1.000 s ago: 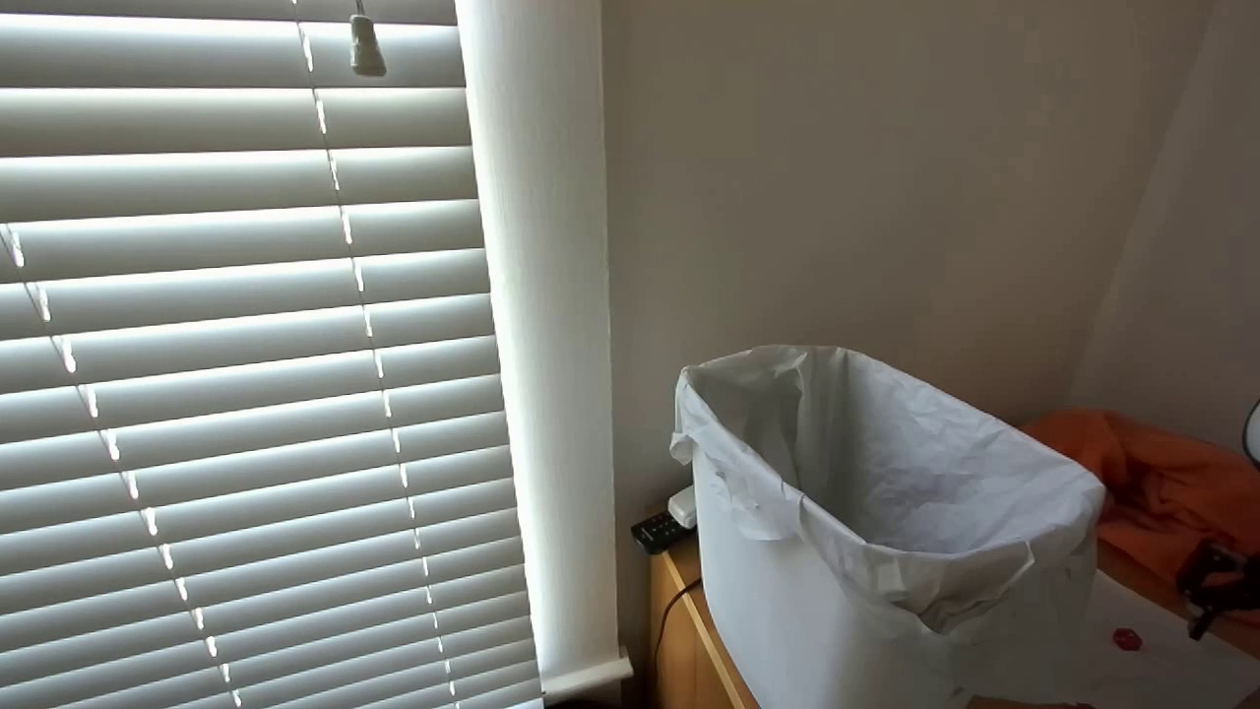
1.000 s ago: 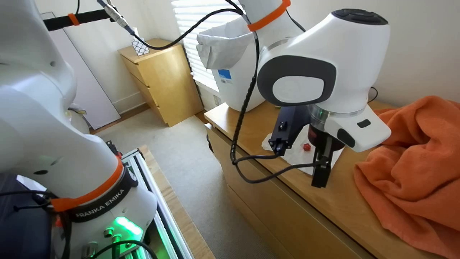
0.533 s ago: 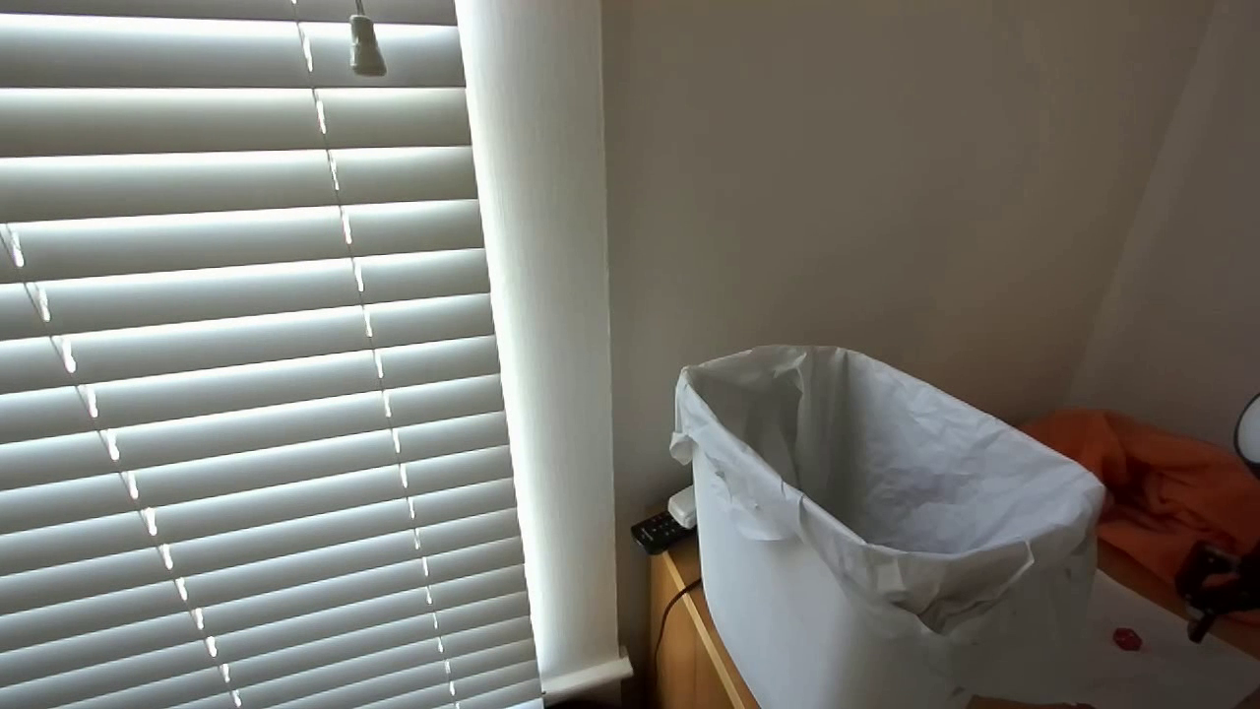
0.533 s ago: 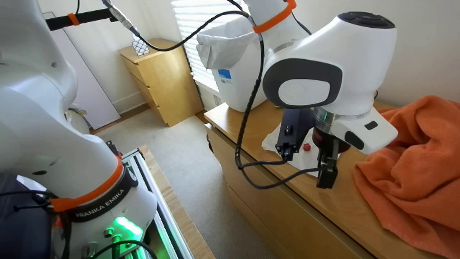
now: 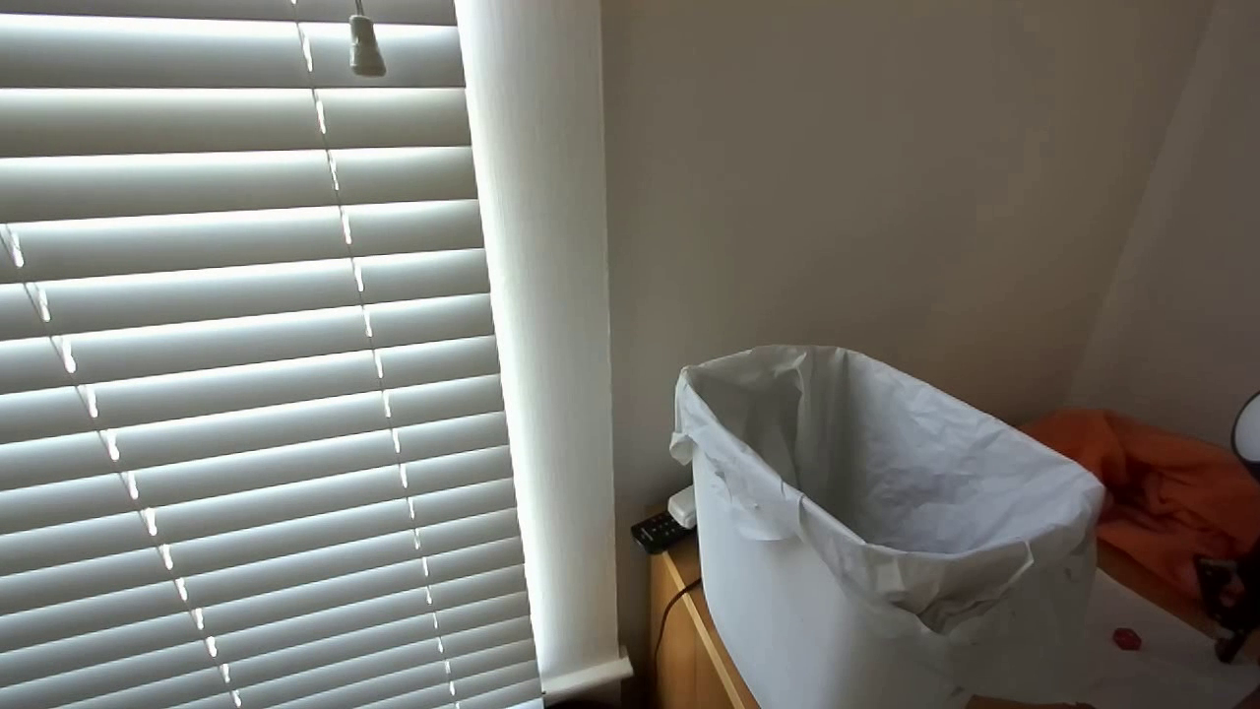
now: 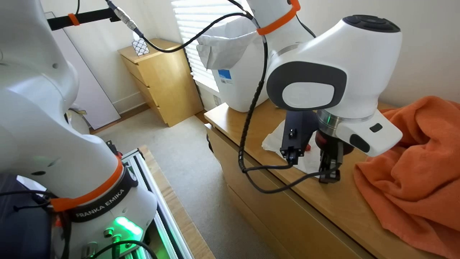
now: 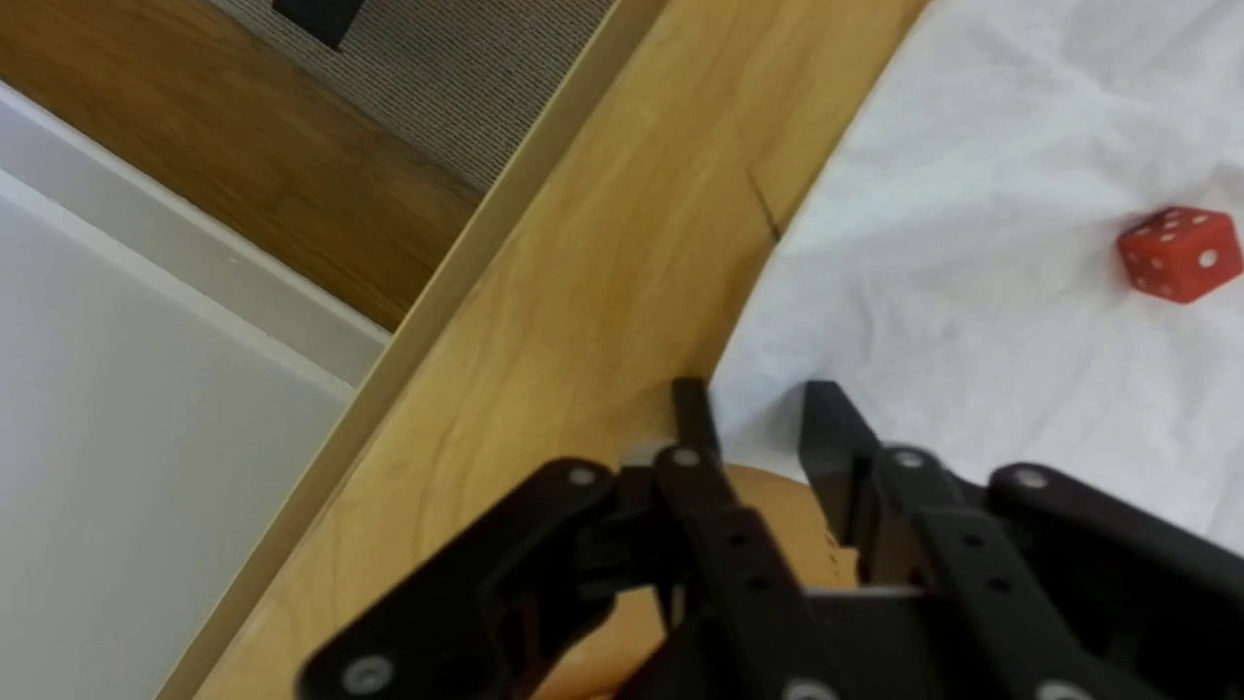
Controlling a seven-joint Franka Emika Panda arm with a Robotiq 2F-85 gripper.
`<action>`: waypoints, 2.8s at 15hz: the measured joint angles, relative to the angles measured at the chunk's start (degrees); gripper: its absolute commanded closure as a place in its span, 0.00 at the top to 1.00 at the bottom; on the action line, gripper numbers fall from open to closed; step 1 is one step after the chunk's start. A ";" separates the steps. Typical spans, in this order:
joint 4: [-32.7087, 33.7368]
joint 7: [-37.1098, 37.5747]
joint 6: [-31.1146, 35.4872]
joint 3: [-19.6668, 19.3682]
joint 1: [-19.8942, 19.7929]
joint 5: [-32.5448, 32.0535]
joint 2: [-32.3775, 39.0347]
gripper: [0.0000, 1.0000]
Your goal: Pick up the red dice and put it on the white serviette, fold the white serviette diagonally in half
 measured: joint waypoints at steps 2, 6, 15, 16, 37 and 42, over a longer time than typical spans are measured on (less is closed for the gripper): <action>0.10 -0.31 0.00 0.07 -0.05 0.00 0.02 0.00; 0.20 -0.47 0.01 0.54 0.88 -0.30 -0.41 0.00; 0.09 -0.46 0.02 1.38 6.36 -3.26 -7.98 0.00; 0.09 -0.47 0.02 1.80 6.78 -3.26 -8.60 0.00; 0.61 -9.81 0.02 11.78 7.65 7.07 -1.51 0.27; 1.10 -9.86 0.02 11.80 7.40 7.07 -0.89 0.52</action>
